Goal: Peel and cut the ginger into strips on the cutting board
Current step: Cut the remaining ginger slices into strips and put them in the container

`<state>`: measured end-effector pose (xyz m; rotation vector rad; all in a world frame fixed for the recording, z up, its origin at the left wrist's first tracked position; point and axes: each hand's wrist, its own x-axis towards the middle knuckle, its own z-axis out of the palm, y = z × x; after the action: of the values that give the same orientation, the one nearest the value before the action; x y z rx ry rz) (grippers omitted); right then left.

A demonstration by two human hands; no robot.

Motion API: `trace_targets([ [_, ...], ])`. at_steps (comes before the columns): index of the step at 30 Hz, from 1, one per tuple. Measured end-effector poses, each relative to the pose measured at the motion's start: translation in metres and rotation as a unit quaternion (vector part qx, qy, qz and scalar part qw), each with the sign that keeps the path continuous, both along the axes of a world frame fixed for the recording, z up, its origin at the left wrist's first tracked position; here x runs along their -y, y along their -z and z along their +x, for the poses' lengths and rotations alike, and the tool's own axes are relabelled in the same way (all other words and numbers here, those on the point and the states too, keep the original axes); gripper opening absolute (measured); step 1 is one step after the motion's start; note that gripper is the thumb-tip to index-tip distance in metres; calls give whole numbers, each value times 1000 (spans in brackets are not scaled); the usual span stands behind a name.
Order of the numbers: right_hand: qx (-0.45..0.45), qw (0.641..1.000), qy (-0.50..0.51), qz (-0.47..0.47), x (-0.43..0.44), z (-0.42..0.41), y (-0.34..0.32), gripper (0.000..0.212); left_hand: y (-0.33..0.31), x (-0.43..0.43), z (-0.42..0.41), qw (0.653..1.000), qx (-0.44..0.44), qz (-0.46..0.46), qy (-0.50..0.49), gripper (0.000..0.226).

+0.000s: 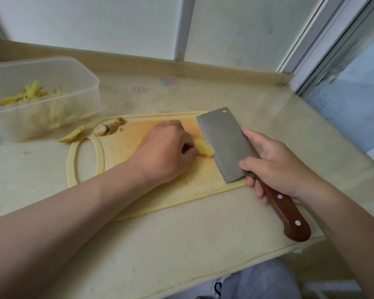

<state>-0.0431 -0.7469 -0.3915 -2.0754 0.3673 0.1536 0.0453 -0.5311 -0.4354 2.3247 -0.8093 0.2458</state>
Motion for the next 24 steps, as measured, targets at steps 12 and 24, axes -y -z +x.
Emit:
trace_targets([
  [12,18,998,3,66,-21,-5,2,75,-4,0,-2,1000,1,-17,-5,14],
  [24,72,987,-47,133,-67,22,-29,65,-72,-16,2,987,87,131,-20,32],
])
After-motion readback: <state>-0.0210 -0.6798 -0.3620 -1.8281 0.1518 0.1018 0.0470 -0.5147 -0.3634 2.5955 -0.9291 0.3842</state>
